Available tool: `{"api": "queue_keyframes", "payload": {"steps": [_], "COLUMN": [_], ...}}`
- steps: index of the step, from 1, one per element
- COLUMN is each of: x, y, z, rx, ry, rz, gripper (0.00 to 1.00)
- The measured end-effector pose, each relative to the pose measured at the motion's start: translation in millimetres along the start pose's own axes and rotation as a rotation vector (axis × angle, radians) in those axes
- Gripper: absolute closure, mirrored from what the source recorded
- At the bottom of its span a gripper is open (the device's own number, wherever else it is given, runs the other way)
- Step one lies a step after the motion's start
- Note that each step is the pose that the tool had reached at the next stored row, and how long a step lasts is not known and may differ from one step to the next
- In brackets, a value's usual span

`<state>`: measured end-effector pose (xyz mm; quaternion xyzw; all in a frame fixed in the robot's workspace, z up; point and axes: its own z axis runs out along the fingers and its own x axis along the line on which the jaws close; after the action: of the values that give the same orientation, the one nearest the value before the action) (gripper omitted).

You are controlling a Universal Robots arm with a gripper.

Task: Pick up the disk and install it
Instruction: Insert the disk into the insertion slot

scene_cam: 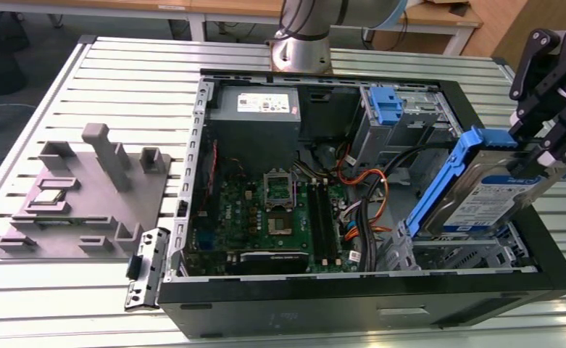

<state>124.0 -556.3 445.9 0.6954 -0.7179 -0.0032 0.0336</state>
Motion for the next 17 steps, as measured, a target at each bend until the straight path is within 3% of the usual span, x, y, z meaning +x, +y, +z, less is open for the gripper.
{"api": "queue_keyframes", "payload": {"steps": [17], "x": [-0.1], "y": [-0.1], "z": [3.0], "rx": [0.0000], "ry": [0.0001], "rz": [0.000], "gripper": [0.65]}}
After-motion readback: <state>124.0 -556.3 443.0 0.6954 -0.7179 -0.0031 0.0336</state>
